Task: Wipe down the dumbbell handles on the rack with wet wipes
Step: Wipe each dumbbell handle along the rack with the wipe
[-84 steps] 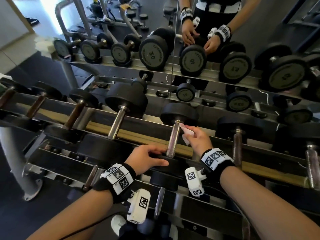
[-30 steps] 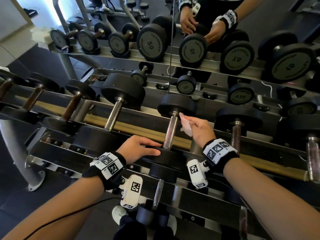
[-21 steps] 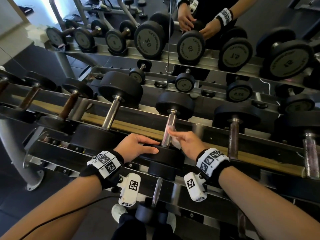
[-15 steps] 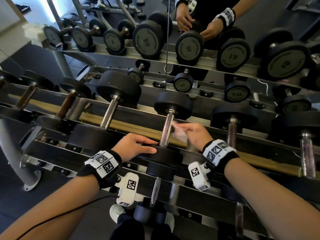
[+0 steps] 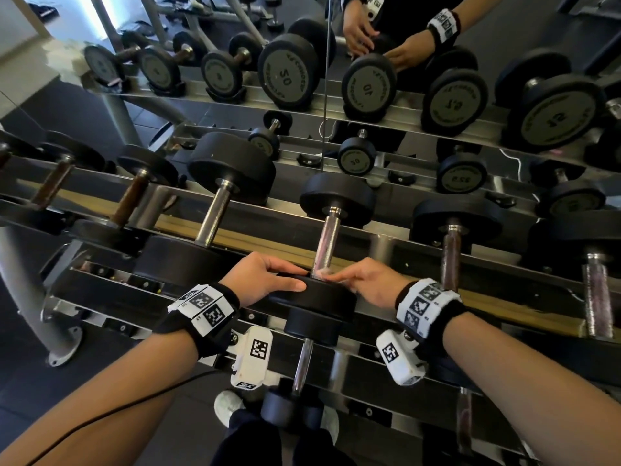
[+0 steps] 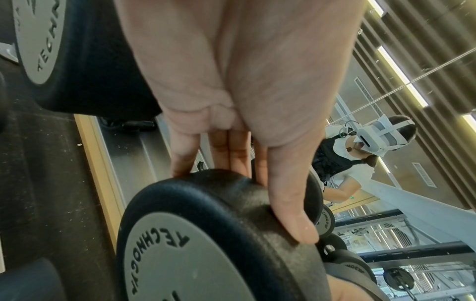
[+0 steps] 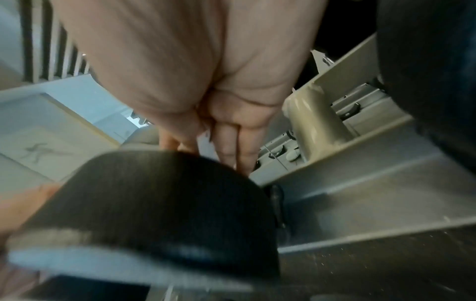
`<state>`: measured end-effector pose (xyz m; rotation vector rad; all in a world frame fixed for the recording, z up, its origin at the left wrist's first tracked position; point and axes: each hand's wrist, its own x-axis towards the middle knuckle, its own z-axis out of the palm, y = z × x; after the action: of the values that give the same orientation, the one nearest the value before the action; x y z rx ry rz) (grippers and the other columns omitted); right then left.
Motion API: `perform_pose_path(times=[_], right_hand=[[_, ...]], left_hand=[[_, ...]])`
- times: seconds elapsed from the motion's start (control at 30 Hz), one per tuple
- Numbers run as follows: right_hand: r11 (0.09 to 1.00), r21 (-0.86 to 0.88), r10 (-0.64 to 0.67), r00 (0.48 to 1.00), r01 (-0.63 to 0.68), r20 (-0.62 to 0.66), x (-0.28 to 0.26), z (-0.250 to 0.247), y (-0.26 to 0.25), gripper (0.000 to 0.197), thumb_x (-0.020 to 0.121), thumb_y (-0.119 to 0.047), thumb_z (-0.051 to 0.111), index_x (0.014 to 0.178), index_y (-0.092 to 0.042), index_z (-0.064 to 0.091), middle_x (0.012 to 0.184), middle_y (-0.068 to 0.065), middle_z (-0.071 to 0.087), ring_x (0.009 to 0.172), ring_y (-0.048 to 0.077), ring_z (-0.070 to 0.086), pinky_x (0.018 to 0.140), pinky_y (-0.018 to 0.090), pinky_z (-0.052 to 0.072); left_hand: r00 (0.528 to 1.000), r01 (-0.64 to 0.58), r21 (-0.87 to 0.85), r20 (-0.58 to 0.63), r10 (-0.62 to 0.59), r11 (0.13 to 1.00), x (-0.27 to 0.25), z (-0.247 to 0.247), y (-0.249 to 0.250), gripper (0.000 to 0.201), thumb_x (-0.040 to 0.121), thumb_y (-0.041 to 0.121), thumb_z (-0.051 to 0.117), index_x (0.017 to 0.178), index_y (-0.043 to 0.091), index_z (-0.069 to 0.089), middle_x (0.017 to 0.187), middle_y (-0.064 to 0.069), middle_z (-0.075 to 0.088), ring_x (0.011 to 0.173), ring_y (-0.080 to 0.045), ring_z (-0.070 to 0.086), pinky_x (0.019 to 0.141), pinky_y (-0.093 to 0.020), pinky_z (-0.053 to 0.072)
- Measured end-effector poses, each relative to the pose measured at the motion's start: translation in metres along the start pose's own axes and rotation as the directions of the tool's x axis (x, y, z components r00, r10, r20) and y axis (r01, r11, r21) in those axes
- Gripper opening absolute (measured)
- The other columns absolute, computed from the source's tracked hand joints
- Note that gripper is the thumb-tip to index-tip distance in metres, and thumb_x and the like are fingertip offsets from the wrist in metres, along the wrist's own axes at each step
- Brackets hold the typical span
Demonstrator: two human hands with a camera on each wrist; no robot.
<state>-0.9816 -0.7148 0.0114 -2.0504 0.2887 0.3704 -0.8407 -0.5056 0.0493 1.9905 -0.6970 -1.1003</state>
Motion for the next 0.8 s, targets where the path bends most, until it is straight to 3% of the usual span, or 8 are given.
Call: perform_pose_path(times=[0.1,0.2,0.4,0.5,0.6,0.67,0.73,0.8], right_hand=[[0.963,0.268,0.077,0.965,-0.007,-0.251,0.007,-0.02,-0.005,0.034,0.098,-0.003,0.052,0.109,-0.03,0.07,0.115,0.0,0.069,0.112,0.018,0.062,0.109,0.036,0.043],[0.93,0.367,0.175,0.858,0.017,-0.484,0.018,-0.034,-0.001,0.03,0.101,-0.01,0.05,0.116,-0.026,0.069,0.115,0.0,0.068,0.117,0.021,0.06,0.104,0.025,0.042],[0.934,0.357,0.164,0.902,-0.012,-0.4,0.037,-0.01,-0.006,0.033,0.102,-0.013,0.049,0.13,-0.024,0.063,0.134,0.001,0.06,0.128,0.019,0.052,0.114,0.028,0.033],[0.973,0.229,0.062,0.933,0.022,-0.354,0.026,-0.001,0.0,0.038,0.102,-0.011,0.047,0.128,-0.036,0.061,0.136,-0.004,0.059,0.129,0.013,0.051,0.11,0.023,0.033],[1.0,0.028,0.015,0.992,-0.011,-0.128,0.011,-0.004,0.001,0.032,0.1,-0.023,0.053,0.121,-0.043,0.065,0.128,-0.01,0.064,0.12,0.006,0.056,0.107,0.022,0.038],[1.0,0.025,0.01,0.998,-0.009,-0.058,0.01,-0.012,-0.007,0.028,0.096,-0.021,0.059,0.11,-0.041,0.071,0.113,-0.013,0.071,0.108,0.003,0.062,0.102,0.021,0.043],[0.991,0.131,0.053,0.974,-0.024,-0.219,0.014,-0.024,-0.016,0.038,0.094,-0.009,0.061,0.099,-0.045,0.072,0.092,-0.019,0.072,0.093,0.002,0.065,0.091,0.016,0.048],[0.993,0.106,0.089,0.871,-0.043,-0.483,0.019,-0.037,-0.023,0.04,0.094,-0.013,0.06,0.098,-0.051,0.072,0.078,-0.027,0.067,0.079,-0.007,0.062,0.068,0.002,0.042]], left_hand=[[0.999,-0.015,-0.004,-0.037,0.014,1.0,-0.003,0.003,0.0,0.033,0.078,0.029,0.081,0.11,0.031,0.076,0.104,0.013,0.075,0.103,-0.003,0.068,0.106,-0.036,0.048],[0.999,-0.022,-0.023,-0.031,0.021,0.999,-0.007,0.005,0.001,0.034,0.079,0.028,0.079,0.112,0.03,0.075,0.106,0.012,0.075,0.105,-0.004,0.067,0.106,-0.038,0.047],[0.999,-0.016,-0.022,-0.042,0.015,1.0,-0.005,0.004,-0.001,0.034,0.077,0.031,0.081,0.11,0.031,0.076,0.104,0.014,0.075,0.103,-0.003,0.067,0.106,-0.035,0.048],[1.0,-0.012,-0.029,-0.029,0.011,1.0,-0.002,0.003,-0.004,0.033,0.076,0.031,0.082,0.108,0.033,0.077,0.103,0.014,0.075,0.101,-0.002,0.068,0.104,-0.035,0.049],[1.0,-0.01,-0.026,0.003,0.01,1.0,0.001,0.001,-0.004,0.032,0.075,0.034,0.082,0.107,0.035,0.077,0.103,0.013,0.076,0.099,-0.005,0.07,0.101,-0.036,0.052],[1.0,-0.007,-0.033,0.016,0.007,0.999,0.002,0.0,-0.004,0.03,0.077,0.032,0.081,0.106,0.035,0.077,0.1,0.012,0.076,0.096,-0.005,0.071,0.098,-0.035,0.054],[1.0,-0.007,-0.042,0.015,0.008,0.999,0.001,0.0,-0.005,0.029,0.077,0.03,0.081,0.105,0.034,0.077,0.098,0.012,0.077,0.093,-0.004,0.071,0.097,-0.033,0.054],[1.0,-0.013,-0.045,0.011,0.013,0.999,0.0,0.0,-0.005,0.029,0.078,0.031,0.081,0.106,0.034,0.077,0.097,0.013,0.077,0.093,-0.003,0.071,0.096,-0.031,0.054]])
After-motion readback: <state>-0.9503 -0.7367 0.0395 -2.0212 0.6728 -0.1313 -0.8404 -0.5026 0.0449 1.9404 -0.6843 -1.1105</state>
